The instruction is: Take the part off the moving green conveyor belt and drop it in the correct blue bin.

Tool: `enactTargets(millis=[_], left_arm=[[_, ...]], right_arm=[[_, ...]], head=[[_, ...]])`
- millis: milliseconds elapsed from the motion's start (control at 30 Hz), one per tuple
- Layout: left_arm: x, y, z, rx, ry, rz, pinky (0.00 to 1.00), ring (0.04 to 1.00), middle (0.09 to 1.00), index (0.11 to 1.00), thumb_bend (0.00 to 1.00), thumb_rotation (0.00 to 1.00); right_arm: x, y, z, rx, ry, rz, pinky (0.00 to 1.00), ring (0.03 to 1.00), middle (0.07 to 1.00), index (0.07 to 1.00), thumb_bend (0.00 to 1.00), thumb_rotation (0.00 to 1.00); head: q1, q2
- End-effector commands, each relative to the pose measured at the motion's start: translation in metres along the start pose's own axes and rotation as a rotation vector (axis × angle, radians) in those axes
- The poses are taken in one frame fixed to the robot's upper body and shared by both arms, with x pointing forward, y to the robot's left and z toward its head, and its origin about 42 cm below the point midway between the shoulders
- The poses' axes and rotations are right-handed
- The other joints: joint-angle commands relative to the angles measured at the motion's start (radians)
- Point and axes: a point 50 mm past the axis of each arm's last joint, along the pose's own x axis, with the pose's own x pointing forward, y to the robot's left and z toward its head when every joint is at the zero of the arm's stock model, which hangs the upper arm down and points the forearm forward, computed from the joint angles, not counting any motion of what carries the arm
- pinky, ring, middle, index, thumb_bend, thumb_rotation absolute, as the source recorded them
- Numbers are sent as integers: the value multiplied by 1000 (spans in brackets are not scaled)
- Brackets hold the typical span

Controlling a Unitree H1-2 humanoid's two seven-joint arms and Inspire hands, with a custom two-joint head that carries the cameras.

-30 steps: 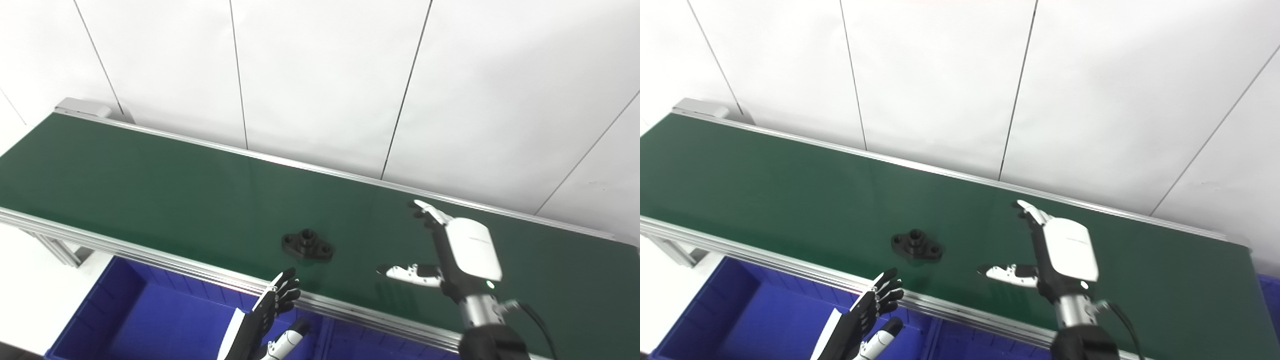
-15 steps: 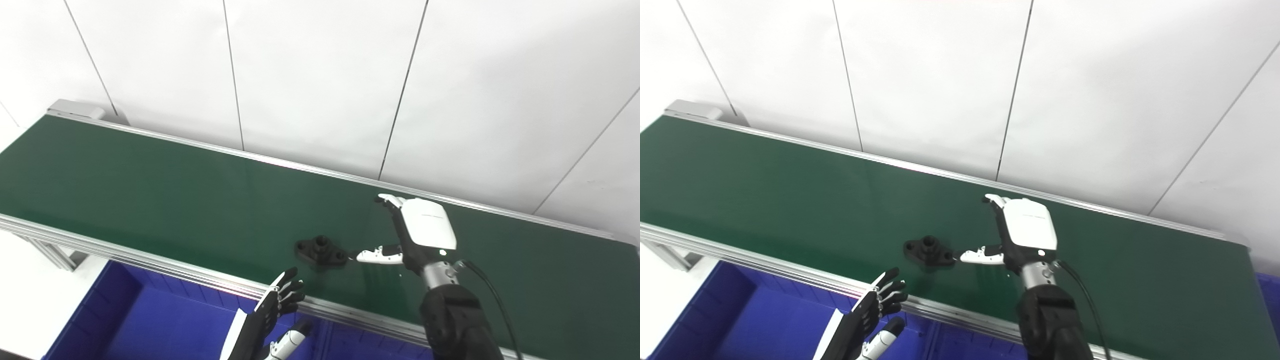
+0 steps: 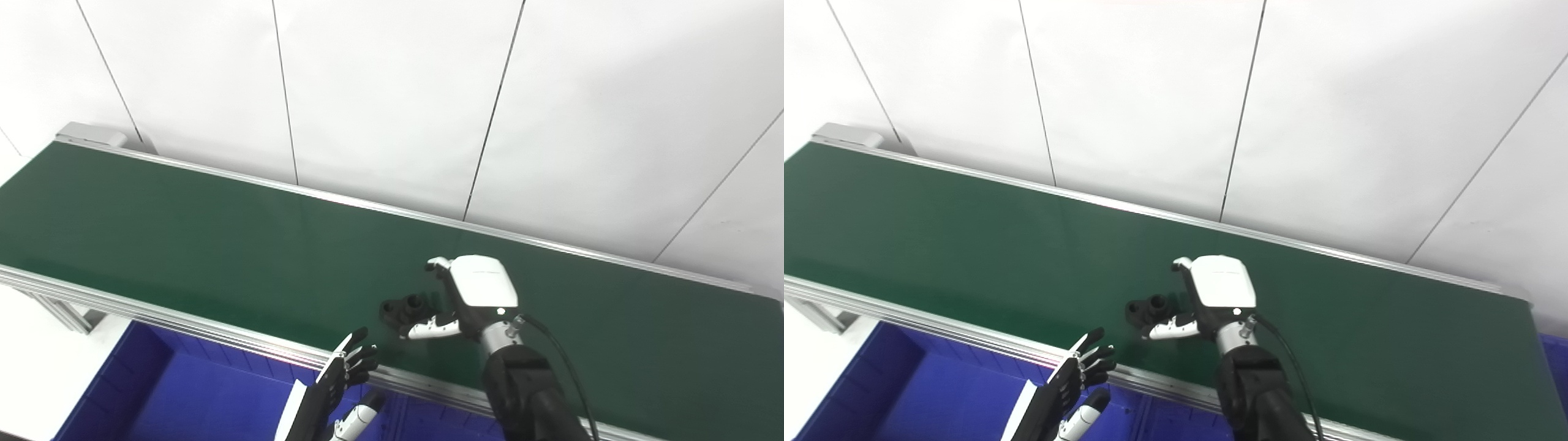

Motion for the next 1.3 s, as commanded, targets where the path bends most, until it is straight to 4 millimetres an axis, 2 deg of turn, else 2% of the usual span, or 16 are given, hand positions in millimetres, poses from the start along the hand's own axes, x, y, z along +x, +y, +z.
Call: enactTargets(millis=[0,167,233,267,300,333,367,533,800,833,933,1267], left_arm=[[2,-6,16,-16,-65,20,801,814,853,929,458,765],[3,-4,16,-11,-63,16,813,820,855,935,465,771],[3,-4,16,-14,-64,15,818,820,854,935,466,766],[3,-4,16,-15,-64,15,823,821,853,936,461,762],[3,-4,16,-16,-64,15,824,821,853,936,459,761],[3,-4,16,-14,-64,16,824,820,852,935,459,760],[3,-4,16,-13,-65,16,826,818,850,934,456,759],[3,-2,16,-10,-61,10,834,818,847,936,453,756],[3,-1,17,7,-58,7,849,821,802,936,448,784],[3,-1,17,9,-58,7,847,814,790,934,445,786],[3,-1,17,12,-58,8,849,804,768,931,439,784],[3,-1,19,1,-64,9,862,758,671,933,381,775]], right_arm=[[6,-12,9,2,-12,-76,838,730,649,749,949,549],[3,9,11,9,-22,-62,811,662,521,705,928,472],[2,18,9,8,-23,-58,769,581,439,670,853,303],[1,22,6,5,-26,-58,689,510,396,593,707,208],[1,25,4,3,-28,-62,661,489,387,557,639,185],[1,28,1,1,-30,-69,587,441,369,525,578,163],[1,32,-1,2,-33,-73,439,335,327,498,531,139],[-2,37,-9,-1,-31,-71,383,307,331,489,516,129],[-4,28,-14,-18,-6,-47,429,323,355,488,518,131],[-4,27,-14,-15,-6,-46,446,329,424,487,525,54],[-5,26,-17,-20,-3,-35,446,326,466,486,529,6],[-10,21,-20,50,13,-17,355,289,470,487,529,1]], head=[[0,1],[-5,6],[-7,7],[-7,7],[-7,9],[-7,9],[-8,10],[-12,13],[-16,15],[-16,15],[-17,15],[-27,21]])
